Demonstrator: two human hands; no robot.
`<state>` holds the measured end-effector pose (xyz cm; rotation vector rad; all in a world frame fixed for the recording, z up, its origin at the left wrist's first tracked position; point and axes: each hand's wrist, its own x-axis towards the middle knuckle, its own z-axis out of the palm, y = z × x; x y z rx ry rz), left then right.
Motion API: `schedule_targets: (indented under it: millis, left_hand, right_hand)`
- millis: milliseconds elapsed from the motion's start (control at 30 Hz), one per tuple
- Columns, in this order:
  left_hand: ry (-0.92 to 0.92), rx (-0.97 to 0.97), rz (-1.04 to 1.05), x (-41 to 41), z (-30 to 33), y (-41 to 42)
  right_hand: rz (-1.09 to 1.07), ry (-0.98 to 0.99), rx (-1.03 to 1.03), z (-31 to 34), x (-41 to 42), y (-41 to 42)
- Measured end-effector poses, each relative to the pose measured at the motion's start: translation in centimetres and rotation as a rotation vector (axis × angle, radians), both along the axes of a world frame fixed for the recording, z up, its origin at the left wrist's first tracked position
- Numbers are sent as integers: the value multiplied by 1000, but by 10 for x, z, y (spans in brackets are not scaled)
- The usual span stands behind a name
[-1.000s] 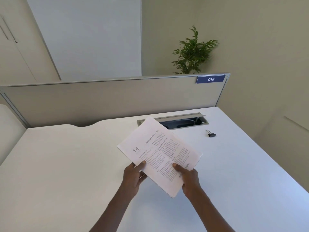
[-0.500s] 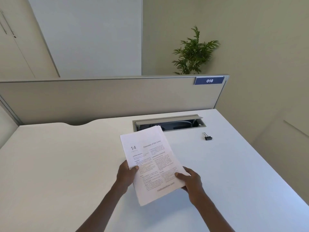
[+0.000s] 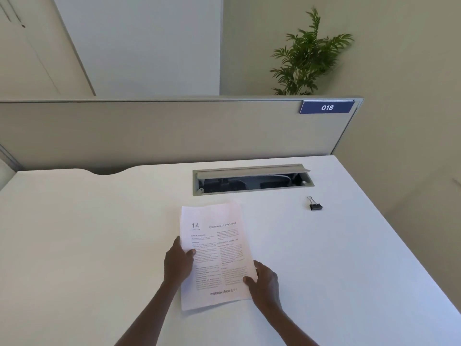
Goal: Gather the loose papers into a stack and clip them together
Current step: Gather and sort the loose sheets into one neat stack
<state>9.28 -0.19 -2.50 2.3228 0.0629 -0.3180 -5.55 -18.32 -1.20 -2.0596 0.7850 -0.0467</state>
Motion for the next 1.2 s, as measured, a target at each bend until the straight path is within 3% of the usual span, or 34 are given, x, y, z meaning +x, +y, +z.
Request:
schedule_targets:
  millis: [200,433,667,1067,1200]
  left_hand:
    - [9,235,27,2,2,-5]
    - [-3,360,5,3,-1,-5]
    - [42,372,-39,2,0,-3]
    - [65,232,7,4,-1,6]
    - [56,340,74,-3,6,-2]
  right_hand:
    - [77,40,-202,-11,6,2]
    - [120,58,-187,-15,8,4]
    - [111,57,-121,-10,9,0]
    - [121,38,-137,-12,11,-5]
    - [129,52,-124,-16,13,-10]
